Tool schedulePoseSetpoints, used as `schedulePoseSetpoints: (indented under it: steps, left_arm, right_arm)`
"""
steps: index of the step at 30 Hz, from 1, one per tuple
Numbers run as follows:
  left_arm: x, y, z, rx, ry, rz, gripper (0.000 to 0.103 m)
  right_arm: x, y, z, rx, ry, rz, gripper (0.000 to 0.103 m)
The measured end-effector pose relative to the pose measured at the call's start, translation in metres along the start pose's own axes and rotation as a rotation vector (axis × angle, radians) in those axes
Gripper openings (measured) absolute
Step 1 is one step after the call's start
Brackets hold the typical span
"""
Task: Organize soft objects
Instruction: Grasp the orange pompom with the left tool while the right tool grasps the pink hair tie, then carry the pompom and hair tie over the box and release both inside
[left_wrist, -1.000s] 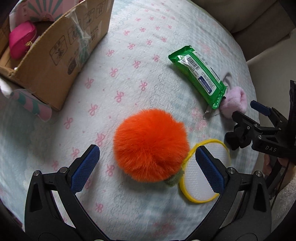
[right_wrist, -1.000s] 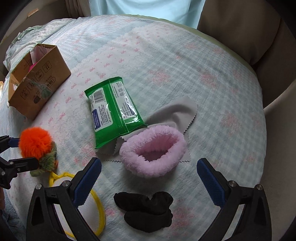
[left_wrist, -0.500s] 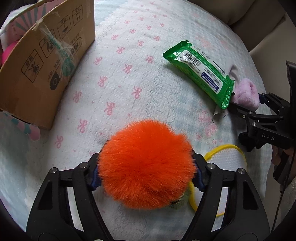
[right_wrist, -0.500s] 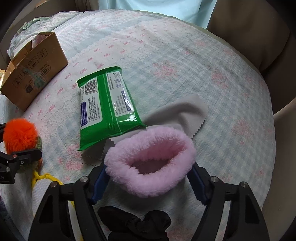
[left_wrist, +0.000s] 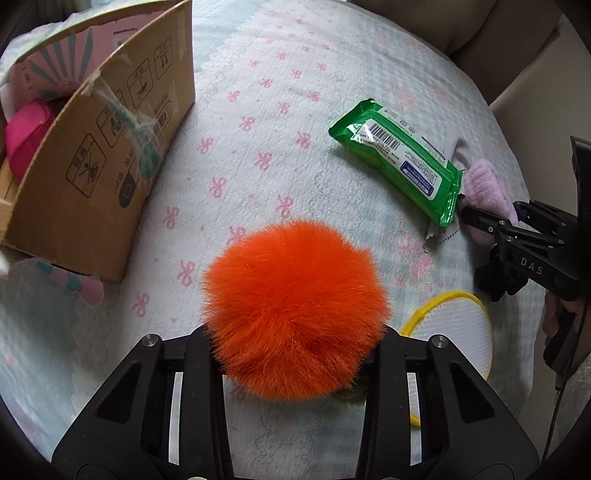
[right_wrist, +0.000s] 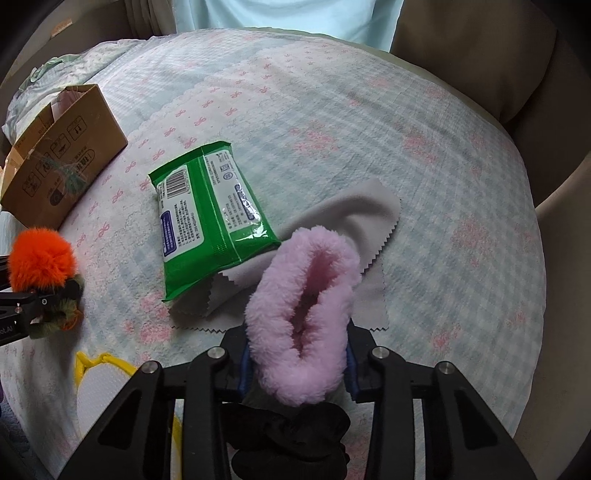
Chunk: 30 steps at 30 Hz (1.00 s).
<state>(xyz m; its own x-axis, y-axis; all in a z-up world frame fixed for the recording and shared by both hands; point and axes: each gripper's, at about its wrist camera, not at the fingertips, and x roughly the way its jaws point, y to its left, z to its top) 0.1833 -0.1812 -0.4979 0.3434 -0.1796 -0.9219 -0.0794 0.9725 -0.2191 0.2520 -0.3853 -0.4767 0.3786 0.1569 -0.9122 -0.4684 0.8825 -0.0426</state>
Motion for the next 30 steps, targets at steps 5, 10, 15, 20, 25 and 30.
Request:
schedulePoseSetpoints:
  steps: [5,10,15,20,25,30]
  left_arm:
    - [-0.012,-0.006,0.004,0.036,-0.041,-0.01,0.031]
    - [-0.029,-0.008,0.008,0.049,-0.057,-0.018,0.031]
    - [-0.059,-0.009,0.021,0.07,-0.106,-0.036,0.031]
    - [-0.103,-0.009,0.039,0.088,-0.175,-0.05,0.031]
    - [-0.16,-0.007,0.056,0.101,-0.25,-0.071,0.031]
    - [-0.215,0.002,0.074,0.122,-0.293,-0.099,0.031]
  right_arm:
    - [-0.013,0.0,0.003,0.041,-0.026,0.002,0.032]
    - [-0.036,-0.001,0.01,0.101,-0.054,-0.007,0.032]
    - [-0.073,0.002,0.019,0.159,-0.092,-0.032,0.032]
    - [-0.125,0.009,0.033,0.219,-0.147,-0.064,0.032]
    - [-0.182,0.029,0.052,0.242,-0.198,-0.098,0.032]
    - [-0.227,0.062,0.073,0.266,-0.24,-0.098,0.032]
